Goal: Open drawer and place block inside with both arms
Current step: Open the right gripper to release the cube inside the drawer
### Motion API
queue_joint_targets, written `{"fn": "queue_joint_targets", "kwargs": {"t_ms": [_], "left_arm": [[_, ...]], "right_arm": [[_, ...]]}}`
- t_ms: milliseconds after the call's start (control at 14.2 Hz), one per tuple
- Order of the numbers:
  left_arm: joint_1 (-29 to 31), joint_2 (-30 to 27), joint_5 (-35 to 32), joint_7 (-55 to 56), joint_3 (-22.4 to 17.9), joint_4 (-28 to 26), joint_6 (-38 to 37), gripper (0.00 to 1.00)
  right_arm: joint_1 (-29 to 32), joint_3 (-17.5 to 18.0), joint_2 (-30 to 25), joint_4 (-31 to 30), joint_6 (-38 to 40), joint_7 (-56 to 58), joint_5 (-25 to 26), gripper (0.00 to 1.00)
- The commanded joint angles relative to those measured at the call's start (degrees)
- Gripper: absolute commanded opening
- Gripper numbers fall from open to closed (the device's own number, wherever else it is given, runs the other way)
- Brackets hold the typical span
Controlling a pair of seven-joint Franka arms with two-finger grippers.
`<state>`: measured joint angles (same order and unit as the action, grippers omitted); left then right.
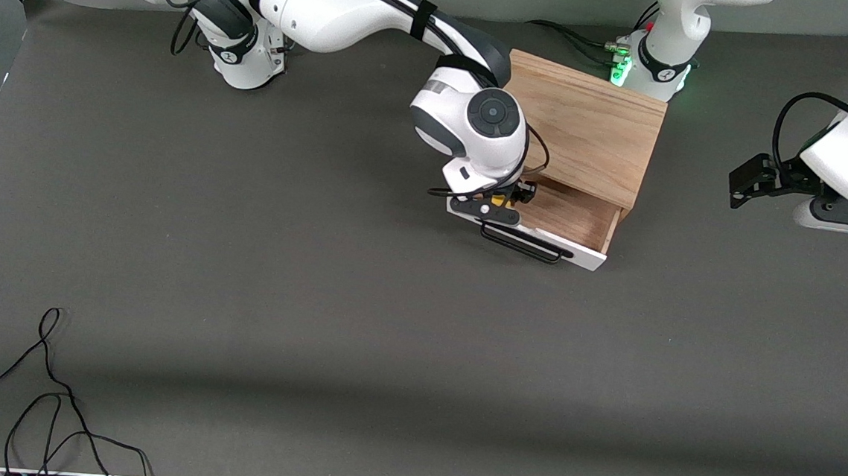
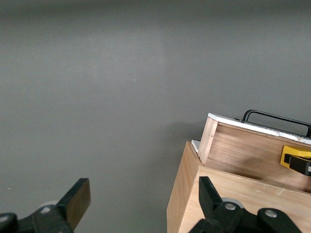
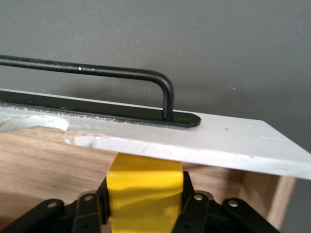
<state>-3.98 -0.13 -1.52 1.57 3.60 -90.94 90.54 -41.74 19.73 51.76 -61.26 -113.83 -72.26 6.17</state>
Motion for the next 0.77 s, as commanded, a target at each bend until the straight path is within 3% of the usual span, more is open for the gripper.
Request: {"fn": "queue_joint_targets", "kwargs": {"t_ms": [0,70,352,704], "left_arm": [[-0.9,-0.3,-0.1,-0.4,-0.9,0.2,0.1,0.99],[-0.8,-0.3,0.0,-0.5,-0.9,0.2,0.1,0.99],[-0.8,-0.2,-0.1,-0.6,-0.9,0.2,0.2,0.99],[-0.3,-0.2,-0.1,-0.8,-1.1,0.0,0.1,0.99]], "right_arm": [[-0.9,-0.6,0.4,0.5,-1.2,-2.4,2.0,0.85],[-0.9,-0.5,0.2,0.5,-1.2,-2.3,3.8,1.00],[1.1,0.3,-3.5,1.1,0.5,-2.3,5.2,1.00],[9.1,1.5,-14.6,0.7,12.5,-1.6,4.8,1.00]]}}
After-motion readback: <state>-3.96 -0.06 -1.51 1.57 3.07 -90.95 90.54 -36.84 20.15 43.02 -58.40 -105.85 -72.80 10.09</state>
